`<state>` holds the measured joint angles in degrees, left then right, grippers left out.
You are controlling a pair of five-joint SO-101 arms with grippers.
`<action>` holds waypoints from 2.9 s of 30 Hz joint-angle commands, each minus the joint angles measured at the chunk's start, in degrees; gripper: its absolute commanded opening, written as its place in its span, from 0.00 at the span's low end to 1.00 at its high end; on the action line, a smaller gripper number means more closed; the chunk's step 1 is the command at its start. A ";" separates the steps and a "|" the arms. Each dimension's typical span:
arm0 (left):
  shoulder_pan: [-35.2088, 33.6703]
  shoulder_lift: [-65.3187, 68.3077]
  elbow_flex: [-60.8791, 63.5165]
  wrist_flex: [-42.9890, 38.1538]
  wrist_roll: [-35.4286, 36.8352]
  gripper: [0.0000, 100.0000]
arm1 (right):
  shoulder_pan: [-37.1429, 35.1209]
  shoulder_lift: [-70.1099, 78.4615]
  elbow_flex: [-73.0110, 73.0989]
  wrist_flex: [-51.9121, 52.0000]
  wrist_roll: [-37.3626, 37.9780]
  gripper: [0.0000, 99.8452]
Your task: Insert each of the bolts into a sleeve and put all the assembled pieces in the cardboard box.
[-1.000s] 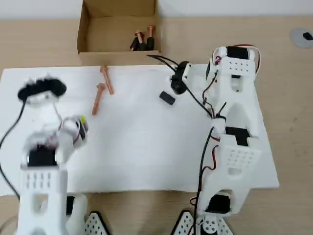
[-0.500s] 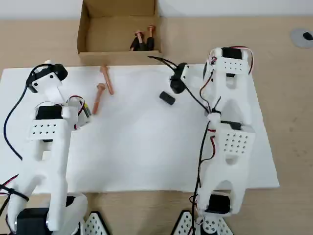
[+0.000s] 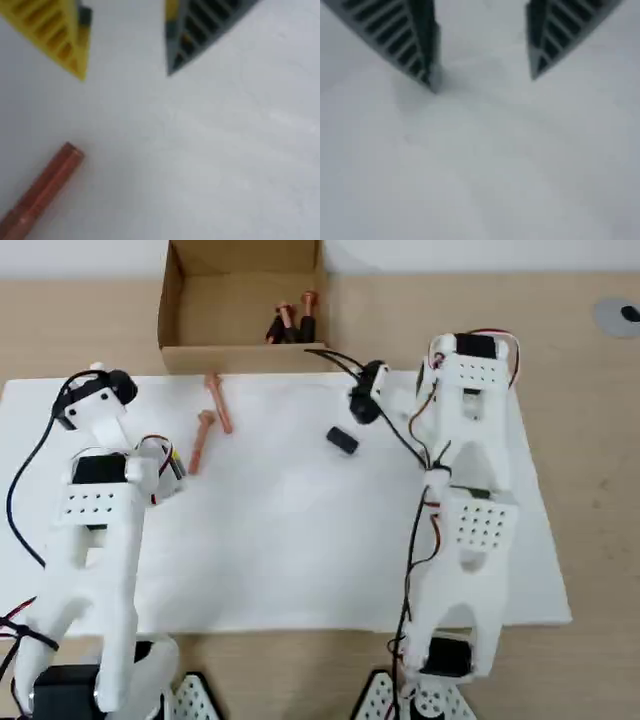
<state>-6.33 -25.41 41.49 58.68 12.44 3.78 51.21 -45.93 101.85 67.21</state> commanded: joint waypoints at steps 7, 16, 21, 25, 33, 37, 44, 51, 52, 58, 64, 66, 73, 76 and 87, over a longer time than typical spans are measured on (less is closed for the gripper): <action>-0.18 -0.22 -3.08 0.09 0.18 0.12 | 1.10 -1.98 -10.33 0.62 -5.89 0.09; 0.26 -0.22 -3.08 0.18 0.18 0.12 | 1.36 -15.08 -16.48 0.62 -6.42 0.32; 0.35 -0.22 -3.08 0.18 0.53 0.12 | 1.89 -18.77 -16.48 -1.93 -6.24 0.33; 0.18 -0.22 -3.08 0.18 0.53 0.12 | 2.95 -18.77 -16.13 -4.66 -6.59 0.33; 0.26 -0.22 -3.16 -0.18 0.88 0.12 | 0.48 -17.71 -14.37 -5.45 -16.35 0.33; 0.00 -0.22 -5.01 1.05 2.11 0.12 | -6.29 -14.90 -13.85 -1.85 -18.73 0.33; -1.41 0.40 -5.54 1.32 1.76 0.12 | -19.56 -8.92 -14.20 -1.14 -28.40 0.33; -8.70 0.40 -3.78 2.64 -2.46 0.12 | -21.93 -5.05 -14.20 -2.02 -41.05 0.33; -10.20 0.40 -3.60 2.73 -2.90 0.12 | -21.41 -4.26 -14.11 -2.11 -41.23 0.33; -16.09 0.40 -3.52 2.99 -6.07 0.12 | -20.70 1.45 -14.20 -2.20 -41.14 0.33; -16.00 0.40 -3.52 3.08 -6.68 0.12 | -20.62 4.53 -14.20 -2.29 -41.05 0.33; -16.00 0.40 -3.52 3.16 -6.59 0.12 | -20.44 5.14 -14.11 -2.11 -40.18 0.33; -16.00 0.04 -3.52 5.10 -6.59 0.12 | -20.44 9.45 -14.20 -1.93 -36.31 0.33; -16.26 0.13 -3.52 5.10 -6.59 0.12 | -20.44 10.68 -14.20 -1.85 -35.69 0.33; -16.00 -0.13 -3.52 6.68 -6.59 0.12 | -20.44 10.77 -17.80 -0.88 -35.16 0.10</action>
<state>-21.80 -24.88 38.68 65.01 6.11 -16.18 61.41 -62.64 99.74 31.60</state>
